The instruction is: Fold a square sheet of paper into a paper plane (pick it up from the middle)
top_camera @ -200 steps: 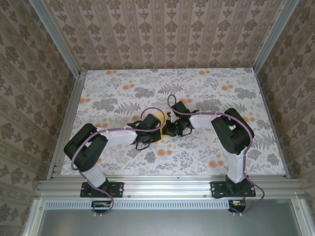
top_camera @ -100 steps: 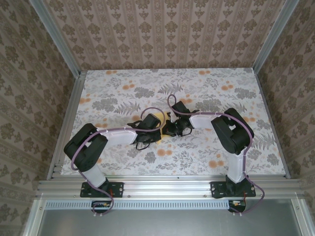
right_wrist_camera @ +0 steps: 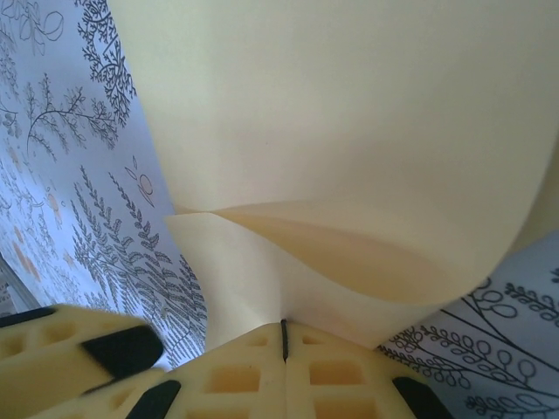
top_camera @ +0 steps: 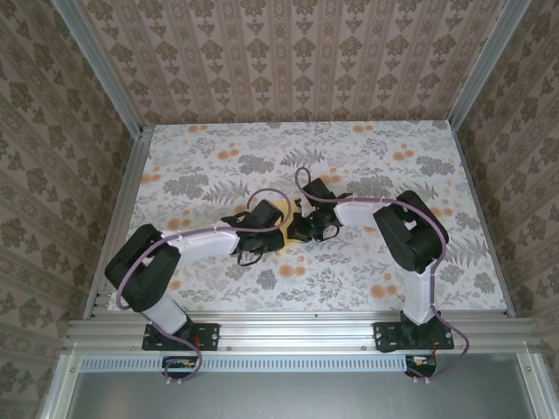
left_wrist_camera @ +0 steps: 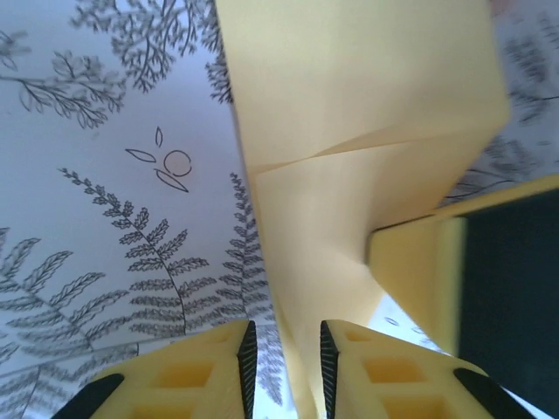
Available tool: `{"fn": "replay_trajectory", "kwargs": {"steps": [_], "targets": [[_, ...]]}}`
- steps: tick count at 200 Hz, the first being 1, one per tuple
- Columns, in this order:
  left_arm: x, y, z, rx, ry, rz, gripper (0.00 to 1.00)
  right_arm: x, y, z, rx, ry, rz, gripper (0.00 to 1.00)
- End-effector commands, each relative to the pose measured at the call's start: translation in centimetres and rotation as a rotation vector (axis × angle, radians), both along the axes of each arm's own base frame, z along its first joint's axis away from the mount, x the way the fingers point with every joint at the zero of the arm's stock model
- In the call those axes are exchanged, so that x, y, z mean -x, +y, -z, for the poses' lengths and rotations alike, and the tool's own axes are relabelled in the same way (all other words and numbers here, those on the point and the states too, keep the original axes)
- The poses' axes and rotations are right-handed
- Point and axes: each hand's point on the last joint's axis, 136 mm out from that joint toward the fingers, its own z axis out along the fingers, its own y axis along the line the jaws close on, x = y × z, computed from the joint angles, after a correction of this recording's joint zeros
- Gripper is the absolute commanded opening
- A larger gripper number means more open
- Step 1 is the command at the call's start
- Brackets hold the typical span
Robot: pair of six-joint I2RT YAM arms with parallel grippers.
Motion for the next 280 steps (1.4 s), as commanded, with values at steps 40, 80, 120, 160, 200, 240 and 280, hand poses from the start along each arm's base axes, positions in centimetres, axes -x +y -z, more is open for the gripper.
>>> {"fn": "replay_trajectory", "kwargs": {"steps": [40, 80, 120, 160, 200, 240, 280], "targets": [[0.3, -2.7, -2.6, 0.203, -0.059, 0.059, 0.19, 2.6, -3.7, 5.1, 0.219, 0.107, 0.031, 0.05], [0.4, -2.9, -0.8, 0.192, -0.02, 0.06, 0.13, 2.5, -3.5, 5.1, 0.208, 0.112, 0.041, 0.05], [0.8, -2.8, 0.8, 0.177, 0.019, 0.057, 0.13, 2.5, -3.6, 5.3, 0.209, 0.12, 0.053, 0.05], [1.6, -2.3, 2.2, 0.17, 0.059, 0.043, 0.13, 2.5, -3.8, 5.5, 0.217, 0.128, 0.064, 0.05], [2.5, -1.4, 3.4, 0.157, 0.091, 0.024, 0.13, 2.4, -4.0, 5.8, 0.227, 0.135, 0.073, 0.05], [3.1, -0.8, 3.8, 0.13, 0.108, 0.021, 0.11, 2.5, -4.2, 6.0, 0.237, 0.14, 0.077, 0.05], [2.9, -2.2, 1.7, 0.207, 0.073, 0.064, 0.12, 2.3, -4.1, 5.9, 0.233, 0.137, 0.077, 0.05]]}}
